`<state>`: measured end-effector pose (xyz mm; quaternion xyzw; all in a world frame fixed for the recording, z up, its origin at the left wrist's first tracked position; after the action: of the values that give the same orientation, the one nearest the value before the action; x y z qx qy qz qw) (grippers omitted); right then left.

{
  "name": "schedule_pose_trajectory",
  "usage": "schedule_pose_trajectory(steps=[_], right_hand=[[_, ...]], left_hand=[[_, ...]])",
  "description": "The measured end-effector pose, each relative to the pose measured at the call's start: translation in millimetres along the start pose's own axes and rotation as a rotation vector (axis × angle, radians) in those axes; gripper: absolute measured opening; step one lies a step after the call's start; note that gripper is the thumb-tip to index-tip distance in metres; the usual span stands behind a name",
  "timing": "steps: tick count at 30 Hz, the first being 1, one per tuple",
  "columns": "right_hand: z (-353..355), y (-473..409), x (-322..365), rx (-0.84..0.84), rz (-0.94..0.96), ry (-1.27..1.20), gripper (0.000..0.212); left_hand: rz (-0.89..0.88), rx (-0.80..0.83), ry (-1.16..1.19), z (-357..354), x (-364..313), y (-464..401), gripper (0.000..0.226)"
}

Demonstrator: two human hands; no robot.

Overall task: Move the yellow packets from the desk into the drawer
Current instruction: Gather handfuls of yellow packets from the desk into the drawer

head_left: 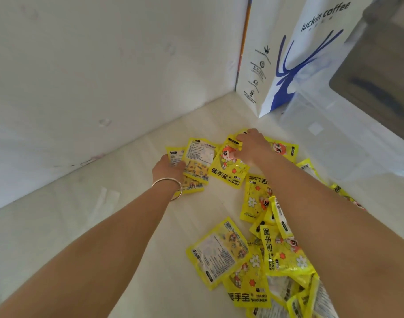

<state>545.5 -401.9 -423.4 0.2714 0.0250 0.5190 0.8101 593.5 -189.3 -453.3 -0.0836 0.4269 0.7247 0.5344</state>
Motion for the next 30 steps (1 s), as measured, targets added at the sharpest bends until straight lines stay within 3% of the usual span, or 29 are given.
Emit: schedule_pose_trajectory(steps=[4,9,13,17,20,24,26,29,30], right_hand=[[6.6,-1.3,4.8,0.022,0.008,0.128,0.054],[-8.7,3.0,7.3,0.024,0.018,0.002,0.058],[-6.5,22.1,23.3,-0.077,0.120,0.018,0.042],[-10.0,50.1,22.9,-0.124,0.142,-0.557,0.037],[-16.1,77.1,2.9,-0.203,-0.038,-1.067,0.060],[-46.4,109.9,-16.6,-0.112,-0.244,-1.720,0.093],[-55.9,127.9,-20.5,-0.120,-0.251,-1.822,0.072],[-62.7,163.8,-16.3,-0.102,-0.246,-1.890,0.016],[-65.4,173.5,-14.2,-0.106,-0.239,-1.929,0.011]], left_hand=[[0.002,0.019,0.068,-2.3,-1.1,-1.0,0.032],[0.028,0.051,0.140,-9.6,-7.7,6.2,0.038],[0.049,0.070,0.093,-8.5,-8.8,18.0,0.044],[0.137,0.112,0.264,2.9,6.6,34.5,0.034],[0.156,0.164,0.409,11.7,11.2,60.8,0.018],[0.128,0.202,0.447,10.6,14.0,103.7,0.028],[0.115,0.229,0.448,7.9,16.8,124.3,0.033],[0.072,0.283,0.461,6.9,20.9,150.0,0.042],[0.052,0.301,0.450,7.4,21.5,156.8,0.047]])
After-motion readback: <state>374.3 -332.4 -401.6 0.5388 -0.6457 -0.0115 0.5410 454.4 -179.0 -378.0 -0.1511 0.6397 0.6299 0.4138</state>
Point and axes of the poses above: each hand's wrist, its own y-axis away from the middle knuckle, its own z-axis out of the back of the hand, x = y × z, the point moved 4 cm from there along -y, towards the middle knuckle, and after that the axes turned 5 degrees about z, right-handed, at the moved point
